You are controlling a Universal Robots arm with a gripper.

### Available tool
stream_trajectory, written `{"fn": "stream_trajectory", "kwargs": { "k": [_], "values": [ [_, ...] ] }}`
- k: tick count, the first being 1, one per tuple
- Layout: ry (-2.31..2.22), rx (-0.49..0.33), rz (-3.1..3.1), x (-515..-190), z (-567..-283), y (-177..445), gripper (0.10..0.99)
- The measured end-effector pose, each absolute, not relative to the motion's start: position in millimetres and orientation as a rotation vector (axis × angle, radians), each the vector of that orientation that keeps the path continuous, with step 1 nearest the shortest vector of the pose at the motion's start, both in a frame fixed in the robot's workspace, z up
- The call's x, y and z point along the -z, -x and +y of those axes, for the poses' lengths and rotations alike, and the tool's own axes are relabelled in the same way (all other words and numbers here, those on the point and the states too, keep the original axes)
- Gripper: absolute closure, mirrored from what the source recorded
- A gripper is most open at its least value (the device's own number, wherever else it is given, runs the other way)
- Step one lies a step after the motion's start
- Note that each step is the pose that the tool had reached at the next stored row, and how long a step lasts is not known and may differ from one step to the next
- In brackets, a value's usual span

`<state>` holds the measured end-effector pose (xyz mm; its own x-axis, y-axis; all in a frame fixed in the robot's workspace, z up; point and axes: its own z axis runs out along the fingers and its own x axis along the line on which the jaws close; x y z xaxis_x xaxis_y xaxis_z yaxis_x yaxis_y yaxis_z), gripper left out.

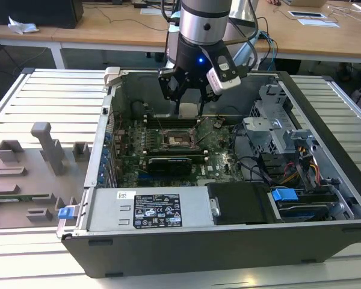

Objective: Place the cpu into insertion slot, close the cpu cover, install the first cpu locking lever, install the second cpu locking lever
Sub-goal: 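Place the cpu into insertion slot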

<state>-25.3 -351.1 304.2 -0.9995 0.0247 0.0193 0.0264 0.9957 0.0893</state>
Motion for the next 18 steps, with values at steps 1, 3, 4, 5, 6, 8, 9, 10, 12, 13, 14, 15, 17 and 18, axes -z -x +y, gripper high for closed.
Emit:
{"fn": "stream_trajectory", "kwargs": {
  "k": [1, 3, 4, 5, 6, 8, 9, 10, 12, 13, 14, 15, 17, 18],
  "values": [
    [0.04, 0.14, -3.12, -304, -351, 25, 0.545],
    [0.04, 0.14, -3.12, -301, -351, 25, 0.545],
    [0.04, 0.14, -3.12, -301, -351, 25, 0.545],
    [0.04, 0.14, -3.12, -300, -351, 25, 0.545],
    [0.04, 0.14, -3.12, -300, -351, 25, 0.545],
    [0.04, 0.14, -3.12, -298, -351, 25, 0.545],
    [0.04, 0.14, -3.12, -297, -351, 25, 0.545],
    [0.04, 0.14, -3.12, -297, -351, 25, 0.545],
    [0.04, 0.14, -3.12, -295, -351, 25, 0.545],
    [0.04, 0.14, -3.12, -295, -351, 25, 0.545],
    [0.04, 0.14, -3.12, -294, -351, 25, 0.545],
    [0.04, 0.14, -3.12, -294, -351, 25, 0.545],
    [0.04, 0.14, -3.12, -292, -351, 25, 0.545],
    [0.04, 0.14, -3.12, -292, -351, 25, 0.545]
  ]
}}
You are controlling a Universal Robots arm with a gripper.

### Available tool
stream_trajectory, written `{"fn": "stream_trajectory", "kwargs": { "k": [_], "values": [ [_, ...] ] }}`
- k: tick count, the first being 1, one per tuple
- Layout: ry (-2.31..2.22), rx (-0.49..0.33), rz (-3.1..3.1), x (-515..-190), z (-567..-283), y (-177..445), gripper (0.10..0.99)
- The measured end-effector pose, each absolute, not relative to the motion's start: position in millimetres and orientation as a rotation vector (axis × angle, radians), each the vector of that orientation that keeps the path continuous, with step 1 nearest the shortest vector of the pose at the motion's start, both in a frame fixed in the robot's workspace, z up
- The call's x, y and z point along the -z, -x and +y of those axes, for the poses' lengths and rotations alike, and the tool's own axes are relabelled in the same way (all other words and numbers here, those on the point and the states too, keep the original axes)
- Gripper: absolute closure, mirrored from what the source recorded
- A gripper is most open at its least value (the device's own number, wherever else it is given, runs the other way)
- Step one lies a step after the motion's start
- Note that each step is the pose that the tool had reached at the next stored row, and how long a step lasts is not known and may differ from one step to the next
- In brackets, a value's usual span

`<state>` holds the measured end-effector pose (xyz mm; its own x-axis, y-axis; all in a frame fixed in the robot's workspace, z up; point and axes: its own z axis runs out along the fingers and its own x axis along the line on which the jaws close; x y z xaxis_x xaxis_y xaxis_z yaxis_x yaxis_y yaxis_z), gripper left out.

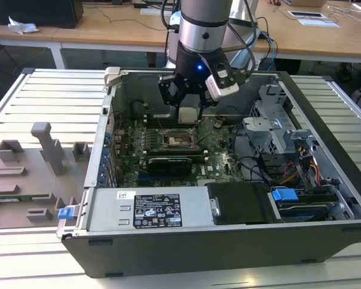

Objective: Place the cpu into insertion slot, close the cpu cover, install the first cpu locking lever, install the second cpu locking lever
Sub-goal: 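Place the cpu into insertion slot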

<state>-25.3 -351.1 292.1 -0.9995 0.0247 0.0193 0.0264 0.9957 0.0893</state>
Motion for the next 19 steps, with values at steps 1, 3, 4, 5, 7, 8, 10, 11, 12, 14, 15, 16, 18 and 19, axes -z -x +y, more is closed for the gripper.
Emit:
{"fn": "stream_trajectory", "kwargs": {
  "k": [1, 3, 4, 5, 7, 8, 10, 11, 12, 14, 15, 16, 18, 19],
  "values": [
    [0.04, 0.14, -3.12, -292, -351, 25, 0.545],
    [0.04, 0.14, -3.12, -291, -351, 25, 0.545],
    [0.04, 0.14, -3.12, -290, -351, 25, 0.545],
    [0.04, 0.14, -3.12, -289, -351, 25, 0.545],
    [0.04, 0.14, -3.12, -287, -351, 25, 0.545],
    [0.04, 0.14, -3.12, -286, -351, 25, 0.545],
    [0.04, 0.139, -3.12, -285, -351, 25, 0.545],
    [0.041, 0.135, -3.12, -283, -351, 25, 0.545],
    [0.041, 0.132, -3.12, -283, -350, 25, 0.545],
    [0.04, 0.106, -3.122, -281, -345, 25, 0.545],
    [0.04, 0.076, -3.123, -280, -340, 25, 0.545],
    [0.041, 0.065, -3.123, -278, -337, 25, 0.545],
    [0.041, 0.053, -3.123, -277, -333, 25, 0.545],
    [0.041, 0.049, -3.123, -276, -331, 25, 0.545]
  ]
}}
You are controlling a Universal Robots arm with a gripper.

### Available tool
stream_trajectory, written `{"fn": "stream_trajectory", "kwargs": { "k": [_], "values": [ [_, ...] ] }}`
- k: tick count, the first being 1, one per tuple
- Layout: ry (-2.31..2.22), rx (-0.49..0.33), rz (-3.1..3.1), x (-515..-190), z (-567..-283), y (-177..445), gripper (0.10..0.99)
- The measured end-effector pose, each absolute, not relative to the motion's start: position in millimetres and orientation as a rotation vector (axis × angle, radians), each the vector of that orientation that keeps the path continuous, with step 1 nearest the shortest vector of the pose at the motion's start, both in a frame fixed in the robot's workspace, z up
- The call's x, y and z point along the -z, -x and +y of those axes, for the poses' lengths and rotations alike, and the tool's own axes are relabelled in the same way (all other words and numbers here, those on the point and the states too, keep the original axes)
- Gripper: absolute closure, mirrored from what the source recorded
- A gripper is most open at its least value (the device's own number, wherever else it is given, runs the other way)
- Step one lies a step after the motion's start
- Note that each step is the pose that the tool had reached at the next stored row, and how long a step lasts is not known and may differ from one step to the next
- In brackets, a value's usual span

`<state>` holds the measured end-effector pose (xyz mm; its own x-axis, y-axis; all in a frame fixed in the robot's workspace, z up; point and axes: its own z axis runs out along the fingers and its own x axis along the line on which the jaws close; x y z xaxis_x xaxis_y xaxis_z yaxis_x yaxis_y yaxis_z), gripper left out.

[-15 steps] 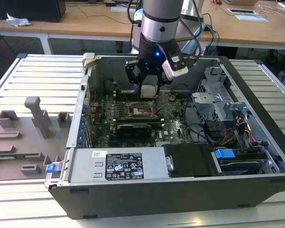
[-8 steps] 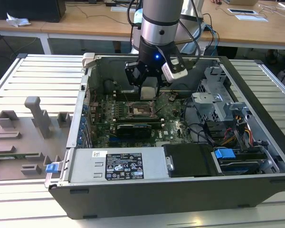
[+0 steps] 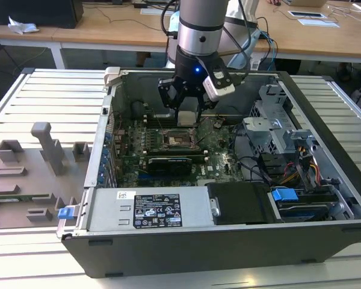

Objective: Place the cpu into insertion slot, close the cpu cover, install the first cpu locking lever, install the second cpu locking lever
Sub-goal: 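Place the cpu into insertion slot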

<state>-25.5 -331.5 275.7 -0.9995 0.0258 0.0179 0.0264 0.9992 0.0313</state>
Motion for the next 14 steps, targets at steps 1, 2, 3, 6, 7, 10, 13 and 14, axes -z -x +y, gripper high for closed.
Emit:
{"fn": "stream_trajectory", "kwargs": {
  "k": [1, 2, 3, 6, 7, 10, 13, 14],
  "values": [
    [0.041, 0.046, -3.124, -273, -330, 26, 0.545],
    [0.041, 0.044, -3.124, -272, -329, 28, 0.545],
    [0.041, 0.043, -3.124, -271, -328, 30, 0.545],
    [0.041, 0.035, -3.124, -265, -327, 34, 0.545],
    [0.041, 0.034, -3.124, -264, -327, 34, 0.545],
    [0.041, 0.03, -3.124, -256, -327, 34, 0.545],
    [0.041, 0.03, -3.124, -255, -327, 34, 0.545],
    [0.041, 0.03, -3.124, -255, -327, 34, 0.545]
  ]
}}
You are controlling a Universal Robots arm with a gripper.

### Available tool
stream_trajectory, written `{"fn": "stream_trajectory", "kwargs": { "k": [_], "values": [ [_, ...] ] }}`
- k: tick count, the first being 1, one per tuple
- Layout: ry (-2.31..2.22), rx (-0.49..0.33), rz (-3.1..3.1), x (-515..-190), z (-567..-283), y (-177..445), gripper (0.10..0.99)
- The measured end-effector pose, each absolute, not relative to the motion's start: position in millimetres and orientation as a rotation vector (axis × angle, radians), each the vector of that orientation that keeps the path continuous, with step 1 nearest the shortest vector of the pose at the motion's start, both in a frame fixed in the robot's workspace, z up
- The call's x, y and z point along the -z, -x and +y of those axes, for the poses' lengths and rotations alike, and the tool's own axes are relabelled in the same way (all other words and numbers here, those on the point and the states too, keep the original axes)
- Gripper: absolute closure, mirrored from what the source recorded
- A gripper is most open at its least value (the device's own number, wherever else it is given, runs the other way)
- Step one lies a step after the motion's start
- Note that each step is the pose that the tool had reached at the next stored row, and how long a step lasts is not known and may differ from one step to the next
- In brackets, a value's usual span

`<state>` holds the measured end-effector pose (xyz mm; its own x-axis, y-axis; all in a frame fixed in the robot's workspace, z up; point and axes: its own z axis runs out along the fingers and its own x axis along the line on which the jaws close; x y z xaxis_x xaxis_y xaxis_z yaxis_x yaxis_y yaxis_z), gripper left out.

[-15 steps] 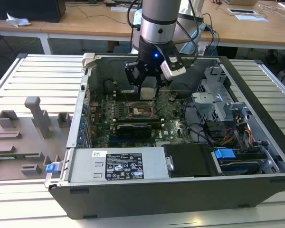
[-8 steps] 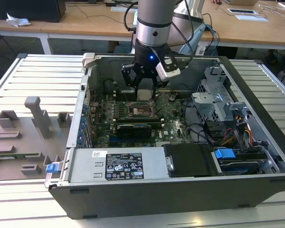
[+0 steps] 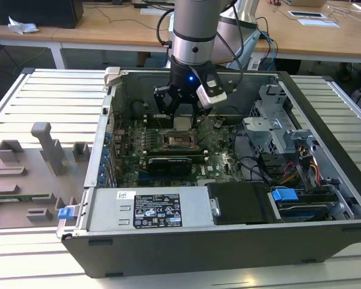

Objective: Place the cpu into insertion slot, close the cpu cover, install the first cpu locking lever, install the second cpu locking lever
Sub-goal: 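Place the cpu into insertion slot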

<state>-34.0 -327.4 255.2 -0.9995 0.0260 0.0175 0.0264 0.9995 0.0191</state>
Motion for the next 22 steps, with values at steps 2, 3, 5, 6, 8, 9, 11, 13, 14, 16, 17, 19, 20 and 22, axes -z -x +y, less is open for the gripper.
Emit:
{"fn": "stream_trajectory", "kwargs": {
  "k": [2, 3, 5, 6, 8, 9, 11, 13, 14, 16, 17, 19, 20, 22],
  "values": [
    [0.041, 0.03, -3.124, -255.2, -327.4, 34.0, 0.545],
    [0.045, 0.03, -3.124, -255.2, -327.4, 34.0, 0.545],
    [0.067, 0.029, -3.124, -255.1, -327.4, 34.0, 0.545],
    [0.08, 0.028, -3.123, -255.1, -327.4, 34.0, 0.545],
    [0.131, 0.028, -3.122, -255.1, -327.4, 34.0, 0.545],
    [0.156, 0.029, -3.121, -255.2, -327.4, 34.0, 0.545],
    [0.236, 0.029, -3.116, -255.1, -327.4, 34.0, 0.545],
    [0.296, 0.03, -3.112, -255.1, -327.4, 34.0, 0.545],
    [0.319, 0.03, -3.11, -255.1, -327.4, 34.0, 0.545],
    [0.41, 0.031, -3.099, -255.0, -327.4, 34.0, 0.545],
    [0.441, 0.031, -3.095, -255.0, -327.4, 34.0, 0.545],
    [0.498, 0.031, -3.087, -254.9, -327.4, 34.0, 0.545],
    [0.538, 0.031, -3.081, -254.9, -327.4, 34.0, 0.545],
    [0.608, 0.032, -3.068, -254.8, -327.4, 34.0, 0.545]
  ]
}}
